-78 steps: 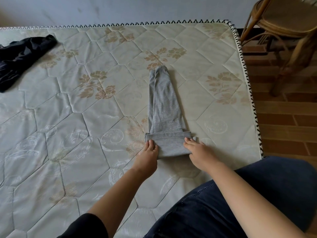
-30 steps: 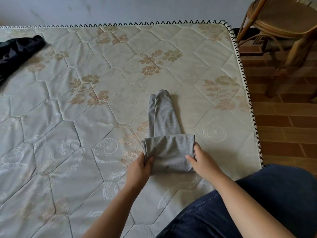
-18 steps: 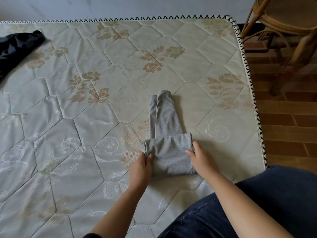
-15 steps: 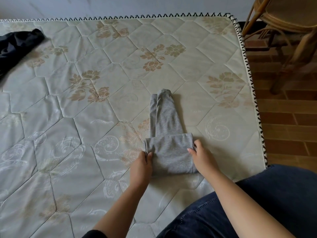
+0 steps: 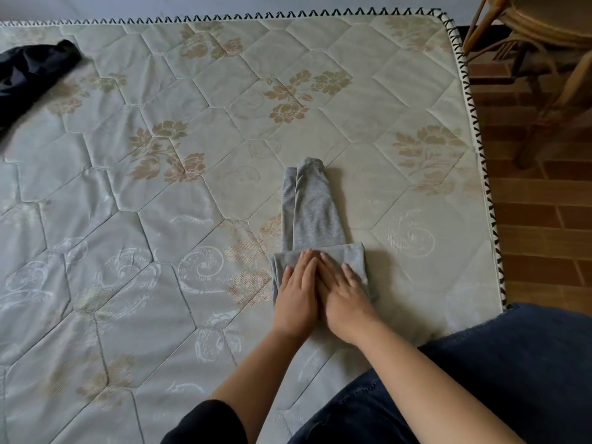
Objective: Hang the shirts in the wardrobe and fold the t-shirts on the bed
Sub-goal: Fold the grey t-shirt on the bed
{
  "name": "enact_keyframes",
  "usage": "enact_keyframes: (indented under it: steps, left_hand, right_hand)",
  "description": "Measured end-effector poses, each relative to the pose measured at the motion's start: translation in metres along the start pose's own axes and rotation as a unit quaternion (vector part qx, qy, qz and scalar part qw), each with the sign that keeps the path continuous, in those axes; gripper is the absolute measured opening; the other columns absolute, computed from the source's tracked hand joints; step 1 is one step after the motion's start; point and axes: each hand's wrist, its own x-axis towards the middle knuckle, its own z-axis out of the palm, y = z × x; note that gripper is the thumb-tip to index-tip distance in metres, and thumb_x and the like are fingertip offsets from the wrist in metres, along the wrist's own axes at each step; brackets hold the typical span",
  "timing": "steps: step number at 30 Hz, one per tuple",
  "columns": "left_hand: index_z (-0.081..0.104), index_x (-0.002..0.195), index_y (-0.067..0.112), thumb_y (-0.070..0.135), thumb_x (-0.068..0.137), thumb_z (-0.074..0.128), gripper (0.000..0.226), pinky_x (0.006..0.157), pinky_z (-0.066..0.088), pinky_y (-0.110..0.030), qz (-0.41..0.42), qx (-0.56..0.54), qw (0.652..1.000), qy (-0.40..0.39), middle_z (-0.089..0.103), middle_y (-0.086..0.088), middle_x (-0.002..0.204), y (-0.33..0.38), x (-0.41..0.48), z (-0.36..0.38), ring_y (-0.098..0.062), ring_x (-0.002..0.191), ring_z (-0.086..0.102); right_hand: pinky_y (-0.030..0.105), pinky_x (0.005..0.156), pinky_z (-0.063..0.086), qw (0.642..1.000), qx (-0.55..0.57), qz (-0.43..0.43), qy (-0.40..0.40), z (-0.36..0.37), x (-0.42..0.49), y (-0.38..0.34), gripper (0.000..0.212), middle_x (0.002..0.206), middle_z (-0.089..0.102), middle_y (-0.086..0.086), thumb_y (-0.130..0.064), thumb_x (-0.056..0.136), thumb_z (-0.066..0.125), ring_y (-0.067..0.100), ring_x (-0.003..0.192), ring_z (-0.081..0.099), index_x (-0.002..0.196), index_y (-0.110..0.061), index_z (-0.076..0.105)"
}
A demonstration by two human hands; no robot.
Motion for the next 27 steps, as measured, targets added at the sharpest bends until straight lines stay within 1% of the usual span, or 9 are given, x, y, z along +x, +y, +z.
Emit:
enact_keyframes:
  steps: [4, 6, 8, 11, 16, 18, 22, 25, 27]
  left_hand:
    - [0.041, 0.139, 0.011, 0.023, 0.09, 0.034, 0.051, 0.107, 0.03, -0.048, -0.02, 0.061, 0.997, -0.031, 0.044, -0.006, 0.144, -0.009, -0.003, 0.003, -0.018, 0.135, 0.037]
    - [0.043, 0.138, 0.011, 0.029, 0.089, 0.033, 0.053, 0.106, 0.028, -0.053, -0.046, 0.087, 0.994, -0.044, 0.044, -0.006, 0.144, -0.012, -0.001, 0.0, -0.018, 0.136, 0.031]
    - [0.041, 0.139, 0.011, 0.032, 0.089, 0.034, 0.055, 0.099, 0.029, -0.057, -0.067, 0.108, 0.99, -0.059, 0.044, -0.007, 0.144, -0.017, -0.003, -0.003, -0.019, 0.137, 0.031]
    - [0.042, 0.14, 0.008, 0.031, 0.091, 0.031, 0.055, 0.095, 0.037, -0.06, -0.098, 0.103, 0.988, -0.06, 0.043, -0.01, 0.145, -0.026, -0.01, -0.005, -0.024, 0.135, 0.037]
    - [0.008, 0.146, 0.014, 0.041, 0.091, 0.007, 0.061, 0.112, 0.014, -0.051, -0.122, 0.106, 0.985, -0.058, 0.006, 0.0, 0.154, -0.039, -0.021, -0.004, -0.019, 0.141, 0.003]
    - [-0.005, 0.147, 0.018, 0.046, 0.085, -0.006, 0.068, 0.114, -0.006, -0.043, -0.158, 0.09, 0.981, -0.064, -0.01, 0.008, 0.152, -0.036, -0.022, -0.006, -0.01, 0.14, -0.014]
    - [0.004, 0.15, 0.006, 0.042, 0.089, 0.006, 0.071, 0.111, -0.013, -0.035, -0.225, 0.007, 0.974, 0.022, 0.002, -0.003, 0.158, -0.014, -0.023, -0.011, -0.011, 0.143, -0.01]
    - [0.02, 0.147, 0.001, 0.034, 0.094, 0.021, 0.063, 0.117, -0.004, -0.042, -0.112, 0.025, 0.992, 0.052, 0.014, -0.01, 0.155, -0.004, -0.017, -0.007, -0.02, 0.144, 0.005]
    - [0.029, 0.143, 0.001, 0.026, 0.094, 0.029, 0.055, 0.116, 0.009, -0.047, -0.03, 0.04, 0.998, 0.032, 0.023, -0.01, 0.151, -0.003, -0.011, 0.001, -0.023, 0.142, 0.018]
  right_hand:
    - [0.047, 0.11, 0.025, 0.996, 0.029, 0.036, -0.071, -0.006, 0.0, 0.016, 0.064, 0.144, 0.043, 0.002, -0.041, 0.08, 0.031, 0.014, 0.134, 0.027, 0.137, -0.012, 0.036]
    - [0.053, 0.112, 0.017, 0.994, 0.005, 0.054, -0.092, -0.007, 0.001, 0.02, 0.078, 0.156, 0.005, -0.003, -0.058, 0.079, 0.015, 0.008, 0.14, 0.002, 0.146, -0.018, 0.01]
    - [0.049, 0.111, -0.009, 0.988, 0.004, 0.052, -0.147, -0.01, -0.001, 0.025, 0.093, 0.143, -0.04, -0.009, -0.078, 0.062, -0.015, 0.002, 0.131, -0.034, 0.136, -0.024, -0.031]
    - [0.046, 0.107, -0.017, 0.98, 0.033, 0.095, -0.173, -0.014, -0.004, 0.035, 0.096, 0.129, -0.056, -0.01, -0.077, 0.042, -0.042, 0.009, 0.125, -0.046, 0.124, -0.028, -0.047]
    - [0.046, 0.107, -0.019, 0.967, 0.061, 0.159, -0.191, -0.016, -0.012, 0.054, 0.099, 0.134, -0.049, -0.005, -0.072, 0.041, -0.047, 0.013, 0.128, -0.04, 0.127, -0.023, -0.044]
    - [0.047, 0.108, -0.018, 0.96, 0.059, 0.181, -0.204, -0.018, -0.015, 0.058, 0.083, 0.142, -0.042, -0.004, -0.074, 0.069, -0.025, 0.011, 0.127, -0.039, 0.13, -0.019, -0.038]
    - [0.052, 0.111, -0.01, 0.965, 0.066, 0.218, -0.132, -0.022, -0.017, 0.052, 0.071, 0.155, -0.022, 0.006, -0.049, 0.098, 0.017, 0.014, 0.137, -0.025, 0.144, -0.008, -0.018]
    - [0.057, 0.11, 0.007, 0.988, 0.023, 0.152, -0.003, -0.019, -0.009, 0.036, 0.069, 0.152, 0.016, 0.012, -0.044, 0.092, 0.026, 0.022, 0.143, 0.006, 0.145, 0.0, 0.022]
    - [0.054, 0.115, 0.009, 0.997, 0.005, 0.076, -0.012, -0.011, -0.009, 0.024, 0.064, 0.15, 0.029, 0.01, -0.038, 0.089, 0.029, 0.021, 0.146, -0.001, 0.143, -0.004, 0.03]
